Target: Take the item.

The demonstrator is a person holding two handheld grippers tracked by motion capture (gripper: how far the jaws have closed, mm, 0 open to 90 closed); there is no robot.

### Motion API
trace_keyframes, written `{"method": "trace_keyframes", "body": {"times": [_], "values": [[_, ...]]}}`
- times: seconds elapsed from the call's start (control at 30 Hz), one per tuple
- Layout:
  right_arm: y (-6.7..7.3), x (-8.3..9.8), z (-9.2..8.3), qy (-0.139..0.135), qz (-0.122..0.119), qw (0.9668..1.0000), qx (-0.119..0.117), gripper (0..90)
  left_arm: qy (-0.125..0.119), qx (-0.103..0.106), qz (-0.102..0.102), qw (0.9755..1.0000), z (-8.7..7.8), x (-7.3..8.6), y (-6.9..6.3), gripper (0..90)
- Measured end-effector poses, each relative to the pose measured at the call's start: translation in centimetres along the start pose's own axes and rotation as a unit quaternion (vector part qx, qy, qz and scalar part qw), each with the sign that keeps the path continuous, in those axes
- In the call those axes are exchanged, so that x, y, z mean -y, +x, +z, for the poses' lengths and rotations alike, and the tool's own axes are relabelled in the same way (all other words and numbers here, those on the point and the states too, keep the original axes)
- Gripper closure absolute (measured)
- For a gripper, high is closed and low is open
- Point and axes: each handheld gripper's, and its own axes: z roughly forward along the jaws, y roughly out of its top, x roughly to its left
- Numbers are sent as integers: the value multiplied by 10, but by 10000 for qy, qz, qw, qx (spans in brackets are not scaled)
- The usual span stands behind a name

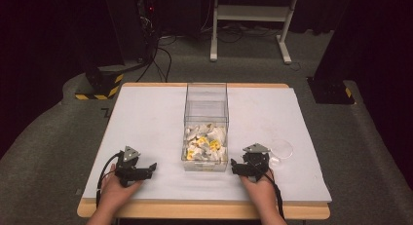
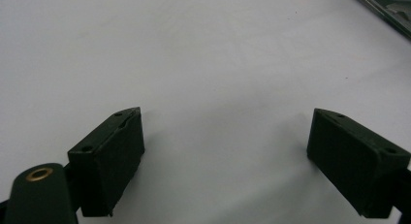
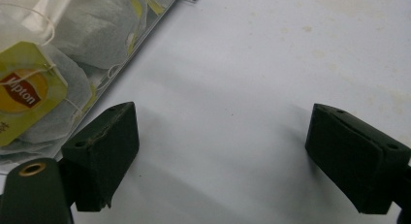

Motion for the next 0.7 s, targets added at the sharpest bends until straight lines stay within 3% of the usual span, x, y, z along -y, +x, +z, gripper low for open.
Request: {"method": "trace_keyframes", "body": {"times": [0.7], "values": [[0,0,0,5,11,10000,-6,118,1,-6,-1,10000,0,0,0,136]]}}
